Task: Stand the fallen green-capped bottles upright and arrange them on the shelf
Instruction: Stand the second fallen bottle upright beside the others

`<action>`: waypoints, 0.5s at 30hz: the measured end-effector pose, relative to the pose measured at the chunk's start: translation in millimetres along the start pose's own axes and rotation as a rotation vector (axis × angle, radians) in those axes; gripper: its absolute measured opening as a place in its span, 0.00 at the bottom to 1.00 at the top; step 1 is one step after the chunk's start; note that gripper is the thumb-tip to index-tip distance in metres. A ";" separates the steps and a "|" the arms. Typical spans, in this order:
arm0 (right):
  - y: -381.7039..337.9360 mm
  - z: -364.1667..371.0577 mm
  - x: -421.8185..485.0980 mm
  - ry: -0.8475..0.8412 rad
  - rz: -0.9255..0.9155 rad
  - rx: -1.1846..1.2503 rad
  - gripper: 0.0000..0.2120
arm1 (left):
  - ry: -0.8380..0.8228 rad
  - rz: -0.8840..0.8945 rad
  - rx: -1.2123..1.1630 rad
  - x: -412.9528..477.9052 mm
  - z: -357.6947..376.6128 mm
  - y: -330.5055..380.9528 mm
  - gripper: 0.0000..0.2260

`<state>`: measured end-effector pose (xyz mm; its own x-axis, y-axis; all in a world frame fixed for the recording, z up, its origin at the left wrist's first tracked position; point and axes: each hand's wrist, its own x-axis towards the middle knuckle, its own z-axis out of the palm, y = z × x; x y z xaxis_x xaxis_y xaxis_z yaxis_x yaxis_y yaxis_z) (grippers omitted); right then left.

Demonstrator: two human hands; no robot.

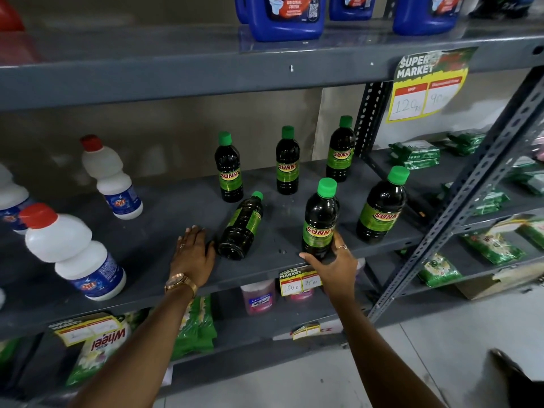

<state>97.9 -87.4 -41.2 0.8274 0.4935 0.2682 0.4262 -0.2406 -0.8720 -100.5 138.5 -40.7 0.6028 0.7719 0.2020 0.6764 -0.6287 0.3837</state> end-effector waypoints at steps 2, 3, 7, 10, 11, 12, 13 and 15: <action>-1.9 0.2 0.2 0.001 0.003 0.004 0.37 | -0.007 -0.003 0.003 0.6 -0.3 -0.3 0.21; -0.4 0.7 0.9 -0.003 0.007 0.013 0.38 | -0.013 -0.003 0.002 0.8 -0.6 -0.3 0.21; -3.6 0.2 -6.0 0.011 0.130 0.194 0.48 | -0.067 0.028 0.012 2.1 -6.4 -4.4 0.21; -21.1 1.6 -43.4 0.195 0.216 0.289 0.41 | -0.153 0.096 0.016 2.6 -16.1 -16.4 0.22; -28.1 5.6 -59.1 0.201 0.182 0.288 0.34 | -0.182 0.112 -0.002 1.9 -19.1 -19.9 0.23; -38.0 12.3 -72.8 0.137 0.135 0.282 0.28 | -0.193 0.122 -0.025 0.7 -21.1 -22.5 0.23; -48.7 21.4 -81.5 0.023 0.100 0.267 0.24 | -0.182 0.129 -0.042 -1.7 -21.8 -23.1 0.23; -66.4 45.6 -74.2 -0.174 0.054 0.186 0.24 | -0.137 0.128 -0.032 -5.7 -20.0 -22.5 0.23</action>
<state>-8.5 -69.9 -21.9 0.7650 0.6241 0.1593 0.2958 -0.1208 -0.9476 -127.6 150.1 -32.4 0.7366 0.6643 0.1269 0.5780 -0.7157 0.3920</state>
